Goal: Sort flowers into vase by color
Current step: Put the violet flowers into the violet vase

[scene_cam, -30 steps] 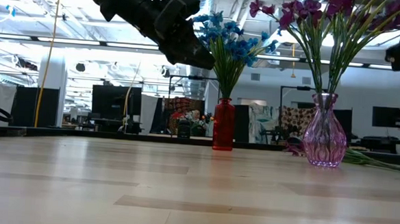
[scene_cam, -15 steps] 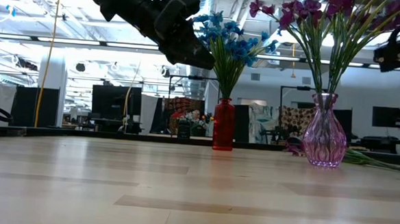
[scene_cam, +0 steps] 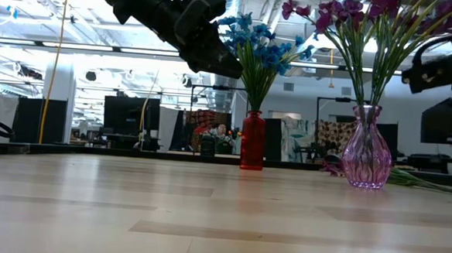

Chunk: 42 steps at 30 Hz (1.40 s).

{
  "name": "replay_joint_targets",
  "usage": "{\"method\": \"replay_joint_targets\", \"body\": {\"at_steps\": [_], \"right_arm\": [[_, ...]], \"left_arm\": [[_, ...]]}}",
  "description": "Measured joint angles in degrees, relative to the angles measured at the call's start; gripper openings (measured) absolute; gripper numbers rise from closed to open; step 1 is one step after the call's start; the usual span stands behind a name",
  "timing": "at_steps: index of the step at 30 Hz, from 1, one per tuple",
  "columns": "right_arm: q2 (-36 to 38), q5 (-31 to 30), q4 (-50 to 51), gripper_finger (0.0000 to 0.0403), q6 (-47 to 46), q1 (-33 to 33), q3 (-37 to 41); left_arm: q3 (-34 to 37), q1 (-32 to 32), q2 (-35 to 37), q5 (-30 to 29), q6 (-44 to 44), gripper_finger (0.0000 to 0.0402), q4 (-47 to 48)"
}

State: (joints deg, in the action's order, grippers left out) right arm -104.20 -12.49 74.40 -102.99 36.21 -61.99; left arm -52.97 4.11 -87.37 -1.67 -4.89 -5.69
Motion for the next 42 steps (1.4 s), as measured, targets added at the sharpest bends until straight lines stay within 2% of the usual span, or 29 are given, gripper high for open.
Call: {"method": "replay_joint_targets", "body": {"at_steps": [4,11,22,29,36,42], "right_arm": [[0.00,-0.08,-3.67,0.0169,-0.05,0.00,2.82],[0.00,-1.08,-4.45,0.0146,-2.45,0.00,5.55],[0.00,-3.39,-3.41,0.0111,-4.16,0.00,5.89],[0.00,-9.11,-4.05,0.0081,-4.10,-0.23,5.89],[0.00,-10.78,-3.88,0.0021,0.81,-0.77,5.89],[0.00,-11.72,-3.92,0.0024,6.65,-1.61,6.32]], "left_arm": [[0.00,0.01,0.00,0.00,0.01,0.0179,0.00],[0.00,0.00,0.00,0.00,0.01,0.0179,0.00],[0.00,0.00,0.00,-0.02,-0.02,0.0179,-0.02],[0.00,-0.01,0.00,-0.02,-0.02,0.0179,-0.02],[0.00,0.00,0.00,-0.02,-0.04,0.0179,-0.01],[0.00,0.00,0.00,-0.04,-0.86,0.0179,-0.25]]}}
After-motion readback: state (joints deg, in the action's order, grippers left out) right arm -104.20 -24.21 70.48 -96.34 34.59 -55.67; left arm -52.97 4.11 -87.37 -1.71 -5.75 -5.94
